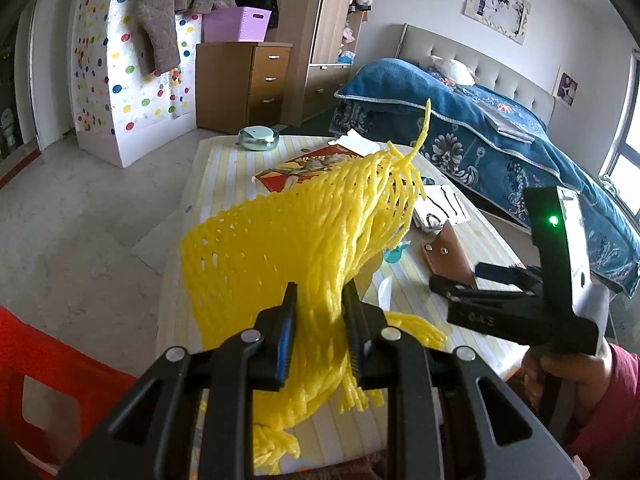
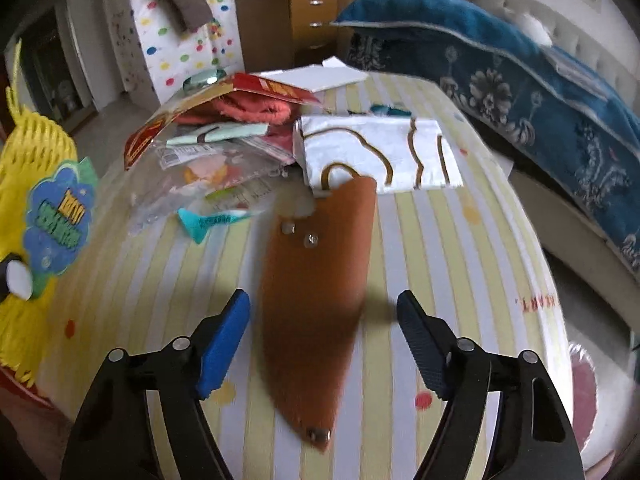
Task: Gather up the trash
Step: 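Grasp the brown leather sheath with the right tool while the left tool holds the yellow net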
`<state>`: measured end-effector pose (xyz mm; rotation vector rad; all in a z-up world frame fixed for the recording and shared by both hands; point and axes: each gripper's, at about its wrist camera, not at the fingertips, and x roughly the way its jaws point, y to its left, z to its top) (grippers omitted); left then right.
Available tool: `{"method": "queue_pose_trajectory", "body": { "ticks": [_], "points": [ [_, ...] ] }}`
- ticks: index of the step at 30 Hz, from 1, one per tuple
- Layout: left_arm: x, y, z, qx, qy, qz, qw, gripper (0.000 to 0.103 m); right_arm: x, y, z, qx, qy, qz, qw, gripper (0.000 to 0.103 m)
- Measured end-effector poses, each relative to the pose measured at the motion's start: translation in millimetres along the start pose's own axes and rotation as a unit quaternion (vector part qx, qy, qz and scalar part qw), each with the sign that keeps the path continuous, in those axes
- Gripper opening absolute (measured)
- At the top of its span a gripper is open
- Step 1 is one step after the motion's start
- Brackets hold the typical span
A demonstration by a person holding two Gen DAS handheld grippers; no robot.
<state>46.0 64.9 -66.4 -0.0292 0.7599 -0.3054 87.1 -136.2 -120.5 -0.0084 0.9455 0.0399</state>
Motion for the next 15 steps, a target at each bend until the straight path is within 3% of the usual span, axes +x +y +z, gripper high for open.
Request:
{"method": "queue_pose_trajectory", "body": {
  "ticks": [2,7,15],
  "points": [
    [-0.7,-2.6,-0.7,0.002,0.003,0.002,1.0000,0.021,-1.9,2.6,1.3,-0.010,-0.001,0.004,1.000,0.053],
    [-6.3,-18.1,-0.1,0.013,0.003,-0.005,0.9999,0.021,-15.3,-2.6,-8.4,-0.016,0.004,0.022,1.000,0.050],
    [-17.1,-69.4,2.8,0.047,-0.006,-0.045,0.9978,0.021,-80.7,-39.7,-25.5,0.017,-0.054,0.051,0.997,0.050]
  ]
}}
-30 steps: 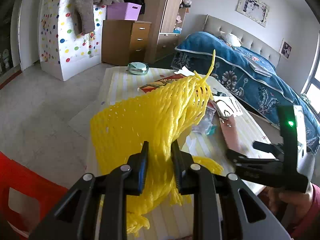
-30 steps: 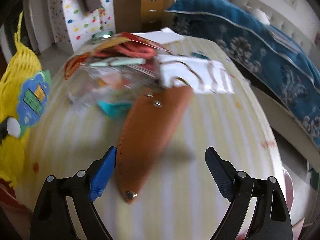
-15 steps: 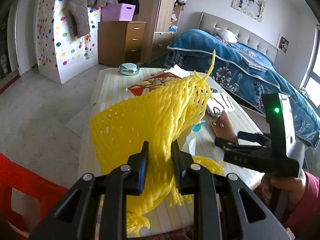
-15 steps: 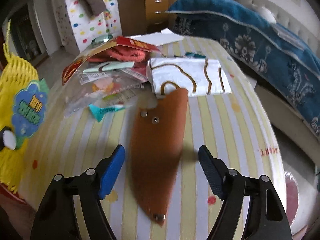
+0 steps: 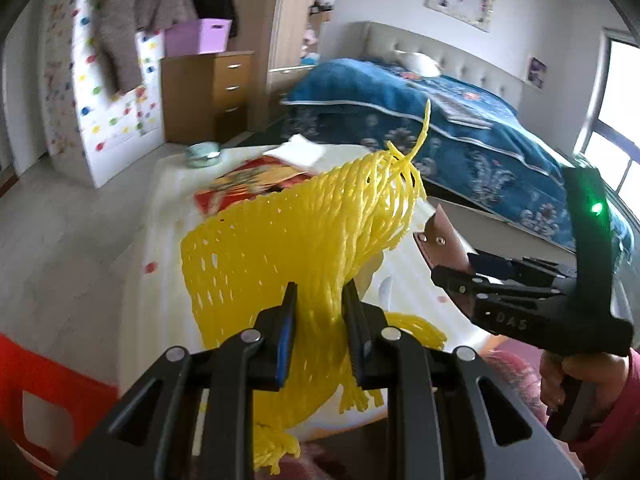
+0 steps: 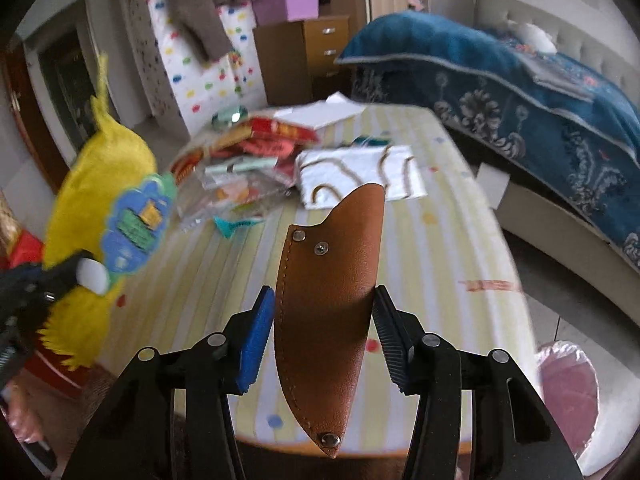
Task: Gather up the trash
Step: 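Grasp the brown leather sheath with the right tool while the left tool holds the yellow net, then carry net and sheath over the pink bin and open both tools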
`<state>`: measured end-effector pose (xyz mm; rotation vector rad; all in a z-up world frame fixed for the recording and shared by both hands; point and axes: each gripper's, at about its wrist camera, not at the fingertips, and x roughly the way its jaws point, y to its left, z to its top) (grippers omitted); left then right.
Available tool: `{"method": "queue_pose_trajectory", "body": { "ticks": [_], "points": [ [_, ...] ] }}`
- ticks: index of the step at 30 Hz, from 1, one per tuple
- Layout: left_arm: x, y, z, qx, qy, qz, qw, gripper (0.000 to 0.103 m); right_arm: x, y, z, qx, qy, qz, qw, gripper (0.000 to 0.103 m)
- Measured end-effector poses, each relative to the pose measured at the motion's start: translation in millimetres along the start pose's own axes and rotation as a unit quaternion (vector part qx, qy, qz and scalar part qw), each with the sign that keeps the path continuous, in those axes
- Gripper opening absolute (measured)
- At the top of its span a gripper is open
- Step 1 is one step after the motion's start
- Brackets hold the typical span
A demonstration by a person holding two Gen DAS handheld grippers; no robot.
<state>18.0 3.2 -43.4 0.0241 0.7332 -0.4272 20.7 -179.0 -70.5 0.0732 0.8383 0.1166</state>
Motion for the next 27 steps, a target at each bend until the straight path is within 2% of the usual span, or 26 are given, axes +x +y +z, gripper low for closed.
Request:
{"method": "queue_pose_trajectory", "body": {
  "ticks": [5,9,13,22,27],
  "points": [
    [11.0,-51.3,3.2,0.040,0.004,-0.035,0.9986,0.021,-32.7,-30.2,-9.1,0.023,-0.023,-0.005,0.999,0.051],
    [25.9,-92.5,4.3,0.067,0.008,-0.070,0.9952,0.021,-59.4,-62.0,-22.3,0.044,-0.040,-0.027,0.998,0.051],
    [42.2,-140.9,6.1,0.100,0.013,-0.109,0.9888,0.021,-91.3,-111.5,-43.9,0.086,-0.058,-0.066,0.992,0.051],
    [76.1,-261.2,7.0,0.176,0.026,-0.200,0.9635,0.022,-135.0,-198.1,-95.0,0.171,-0.065,-0.143,0.973,0.051],
    [94.2,-303.9,3.0,0.196,0.041,-0.231,0.9522,0.024,-146.8,-242.2,-116.3,0.208,-0.061,-0.169,0.961,0.051]
  ]
}}
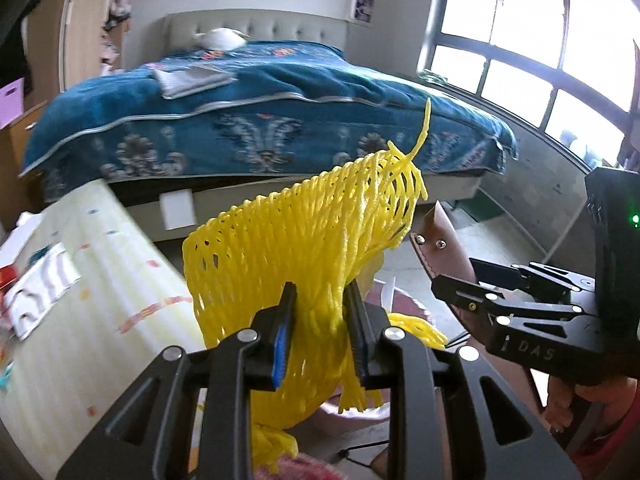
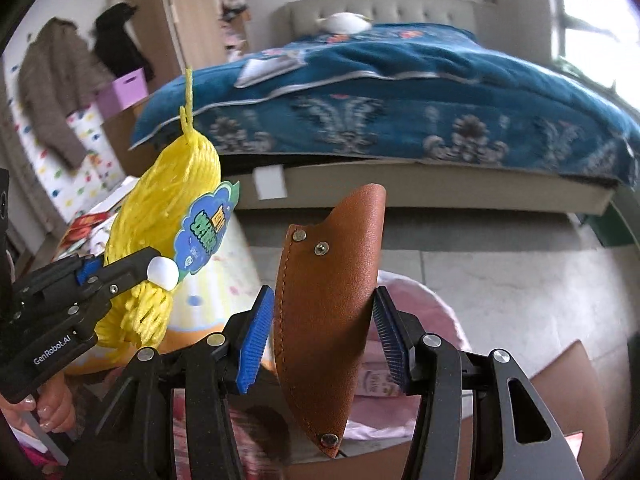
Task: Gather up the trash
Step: 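Carry net and sheath over the pink bin and open both tools, then move both open tools back over the table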
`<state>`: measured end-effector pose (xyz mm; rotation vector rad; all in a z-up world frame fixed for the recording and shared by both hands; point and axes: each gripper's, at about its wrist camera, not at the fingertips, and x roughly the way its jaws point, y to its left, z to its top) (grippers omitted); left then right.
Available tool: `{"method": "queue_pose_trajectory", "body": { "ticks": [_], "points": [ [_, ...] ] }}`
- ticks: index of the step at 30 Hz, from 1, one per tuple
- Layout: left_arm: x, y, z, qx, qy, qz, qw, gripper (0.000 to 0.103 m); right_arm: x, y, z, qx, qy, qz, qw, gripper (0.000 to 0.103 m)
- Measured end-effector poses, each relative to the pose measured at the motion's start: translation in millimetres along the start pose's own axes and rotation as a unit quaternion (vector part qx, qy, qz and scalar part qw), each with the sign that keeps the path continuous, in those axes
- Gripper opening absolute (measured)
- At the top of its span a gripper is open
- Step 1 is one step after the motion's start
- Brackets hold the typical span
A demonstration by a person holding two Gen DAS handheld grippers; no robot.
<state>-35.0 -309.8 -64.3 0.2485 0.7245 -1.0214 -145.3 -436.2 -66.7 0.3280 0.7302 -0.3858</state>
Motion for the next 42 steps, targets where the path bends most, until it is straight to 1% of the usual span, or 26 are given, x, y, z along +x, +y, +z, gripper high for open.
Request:
{"method": "queue_pose_trajectory", "body": {
  "ticks": [4,5,6,7,8,9,10,13,16,22,25,31,32,36,42],
  "points": [
    [25.1,-11.2,7.4,0.006,0.014,-0.019,0.9997,0.025,5.7,-25.9,0.3,0.015,0.001,-0.009,1.000,0.051],
    [28.1,-12.0,8.9,0.005,0.017,-0.021,0.9996,0.027,7.4,-29.2,0.6,0.017,0.001,-0.009,1.000,0.051],
    [33.7,-12.3,10.8,0.005,0.021,-0.025,0.9995,0.039,10.8,-35.1,0.7,0.022,0.001,-0.009,1.000,0.052],
    [37.0,-12.3,11.6,0.003,0.024,-0.025,0.9994,0.047,11.5,-37.6,-0.1,0.025,0.001,-0.010,1.000,0.053],
    [40.8,-11.4,12.7,-0.002,0.026,-0.021,0.9994,0.064,15.6,-43.2,-0.5,0.031,0.004,-0.013,0.999,0.055],
    [41.6,-10.4,12.8,-0.006,0.026,-0.020,0.9994,0.068,18.2,-48.7,-1.6,0.037,0.007,-0.019,0.999,0.062],
    [41.0,-8.7,12.2,-0.007,0.026,-0.021,0.9994,0.068,18.4,-53.8,-3.3,0.042,0.008,-0.022,0.999,0.065],
    [36.9,-3.4,7.7,-0.004,0.028,-0.009,0.9996,0.068,16.7,-57.2,-5.8,0.051,0.011,-0.026,0.998,0.065],
    [28.7,6.4,1.8,-0.016,0.028,-0.001,0.9995,0.068,15.2,-59.5,-7.5,0.061,0.013,-0.026,0.998,0.065],
    [5.4,23.2,-8.7,-0.028,0.018,0.028,0.9991,0.068,11.5,-42.6,-5.0,0.047,0.005,-0.011,0.999,0.065],
    [-10.2,32.5,-14.5,-0.035,0.010,0.042,0.9985,0.068,9.0,-26.1,-2.7,0.035,0.002,-0.003,0.999,0.065],
    [-49.6,59.4,-31.9,-0.052,-0.007,0.093,0.9943,0.068,7.4,14.0,-1.1,0.007,0.003,0.022,1.000,0.065],
    [-54.4,63.2,-33.9,-0.055,-0.008,0.101,0.9933,0.069,8.6,26.6,-1.2,-0.004,0.005,0.031,0.999,0.065],
    [-79.9,88.1,-46.3,-0.074,-0.015,0.144,0.9867,0.071,12.2,60.8,-1.5,-0.030,0.012,0.052,0.998,0.065],
    [-117.6,131.5,-67.9,-0.108,-0.027,0.198,0.9739,0.073,19.1,129.9,3.5,-0.090,0.017,0.087,0.992,0.065]
  ]
}}
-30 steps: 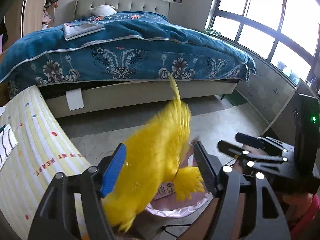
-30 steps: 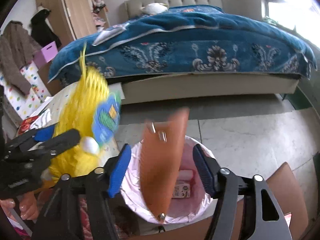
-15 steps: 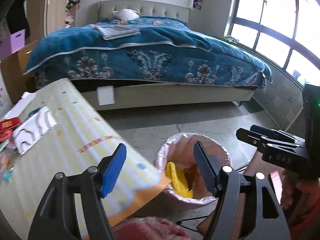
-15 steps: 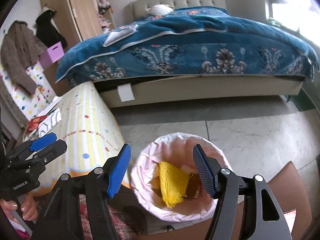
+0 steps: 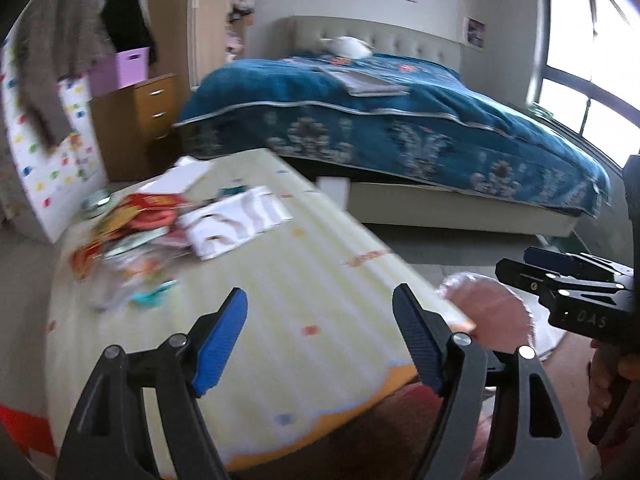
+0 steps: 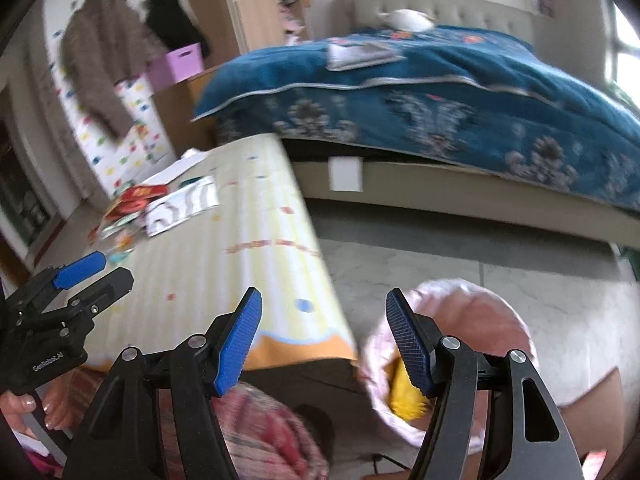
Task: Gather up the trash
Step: 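Move both open tools back over the table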
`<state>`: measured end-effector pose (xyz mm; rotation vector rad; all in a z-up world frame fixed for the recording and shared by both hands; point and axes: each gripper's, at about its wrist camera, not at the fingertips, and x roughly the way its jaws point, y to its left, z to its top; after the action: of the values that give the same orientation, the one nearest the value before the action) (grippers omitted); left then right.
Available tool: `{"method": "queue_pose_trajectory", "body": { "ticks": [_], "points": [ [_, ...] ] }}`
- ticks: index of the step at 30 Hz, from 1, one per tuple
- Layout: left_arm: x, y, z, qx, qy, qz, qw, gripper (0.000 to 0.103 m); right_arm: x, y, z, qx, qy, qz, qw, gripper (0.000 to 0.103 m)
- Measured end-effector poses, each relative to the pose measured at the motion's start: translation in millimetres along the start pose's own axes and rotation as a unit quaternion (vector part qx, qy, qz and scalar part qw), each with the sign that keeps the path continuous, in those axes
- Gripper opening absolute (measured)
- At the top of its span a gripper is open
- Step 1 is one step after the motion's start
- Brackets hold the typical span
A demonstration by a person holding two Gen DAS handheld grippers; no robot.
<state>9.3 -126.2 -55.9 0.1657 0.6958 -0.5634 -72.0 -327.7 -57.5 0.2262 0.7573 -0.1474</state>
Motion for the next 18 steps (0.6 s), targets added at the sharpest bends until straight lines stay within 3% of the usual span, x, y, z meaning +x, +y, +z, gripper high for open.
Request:
{"method": "queue_pose_trajectory", "body": {
  "ticks": [11,18],
  "points": [
    [-18.2,120.2,0.5,-0.089,-0.017,0.097,0.9912,0.074,43.9,95.6,33.0,-0.065,0.015,0.053,0.996,0.065],
    [-3.8,167.4,16.4,-0.107,-0.016,0.132,0.9853,0.074,76.9,142.8,56.6,-0.093,0.021,0.074,0.993,0.065]
  ]
}}
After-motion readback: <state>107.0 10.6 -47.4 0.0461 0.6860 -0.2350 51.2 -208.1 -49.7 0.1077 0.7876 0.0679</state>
